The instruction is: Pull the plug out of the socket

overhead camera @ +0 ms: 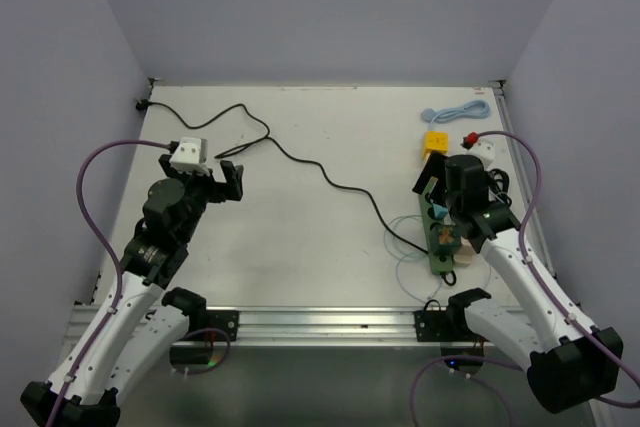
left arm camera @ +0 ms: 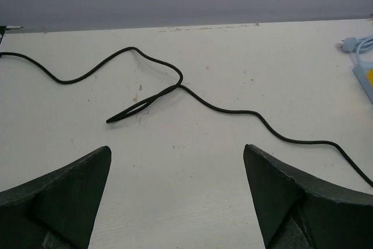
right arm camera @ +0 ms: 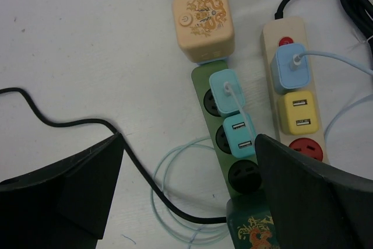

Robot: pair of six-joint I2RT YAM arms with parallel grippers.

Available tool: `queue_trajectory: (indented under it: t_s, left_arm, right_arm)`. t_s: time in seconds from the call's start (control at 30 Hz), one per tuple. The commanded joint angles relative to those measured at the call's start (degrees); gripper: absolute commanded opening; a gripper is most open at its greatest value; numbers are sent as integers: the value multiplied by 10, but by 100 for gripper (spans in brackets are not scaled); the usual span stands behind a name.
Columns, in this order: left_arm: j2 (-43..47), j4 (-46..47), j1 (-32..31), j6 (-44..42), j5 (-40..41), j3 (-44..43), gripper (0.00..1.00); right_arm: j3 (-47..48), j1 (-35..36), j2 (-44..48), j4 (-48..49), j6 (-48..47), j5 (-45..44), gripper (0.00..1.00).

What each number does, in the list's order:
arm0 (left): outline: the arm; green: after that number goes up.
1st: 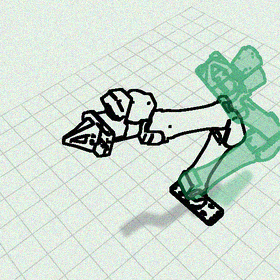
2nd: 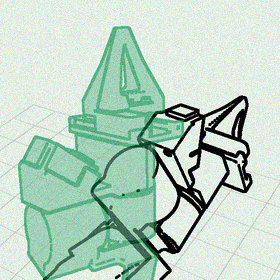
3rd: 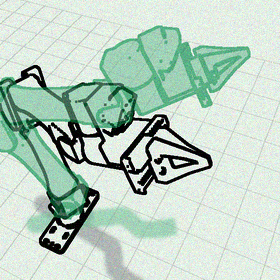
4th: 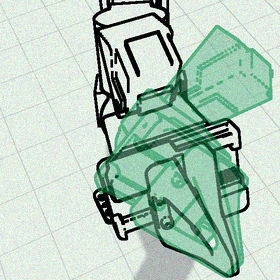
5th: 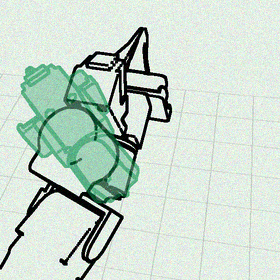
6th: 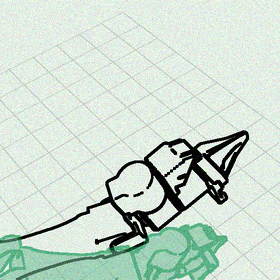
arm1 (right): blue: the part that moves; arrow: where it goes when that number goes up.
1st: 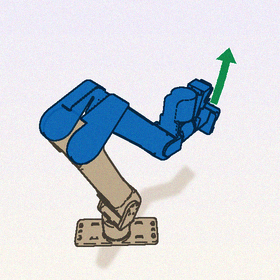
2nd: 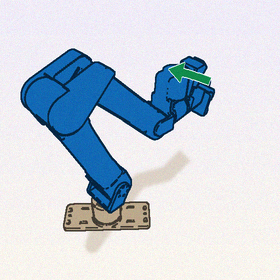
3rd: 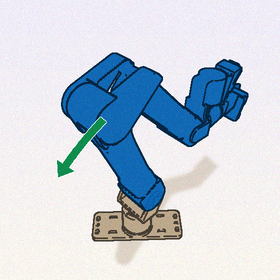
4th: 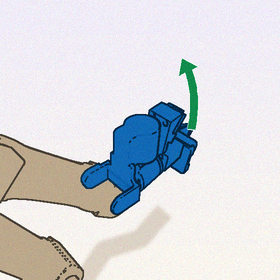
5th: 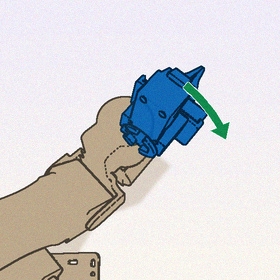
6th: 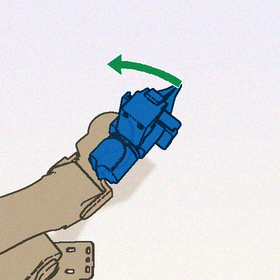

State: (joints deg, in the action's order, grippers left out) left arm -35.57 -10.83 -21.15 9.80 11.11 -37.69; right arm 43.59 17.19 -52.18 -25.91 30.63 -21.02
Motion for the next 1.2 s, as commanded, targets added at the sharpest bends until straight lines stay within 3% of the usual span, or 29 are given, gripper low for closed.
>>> queue_trajectory:
  t_s: [0.0,0.47,0.87,1.17]
  left_arm:
    - [-1,11,-2,-7,-4,-7,100]
    - [4,5,-2,-1,-7,-12,100]
    - [2,2,-2,1,-18,-14,100]
    - [-8,5,-1,3,-42,-14,100]
  right_arm:
    - [25,-2,-12,-10,23,-39,99]
    - [43,-1,-31,15,-62,-22,99]
    - [197,-12,-213,2,-129,-76,99]
    - [322,-84,-379,-7,-160,26,99]
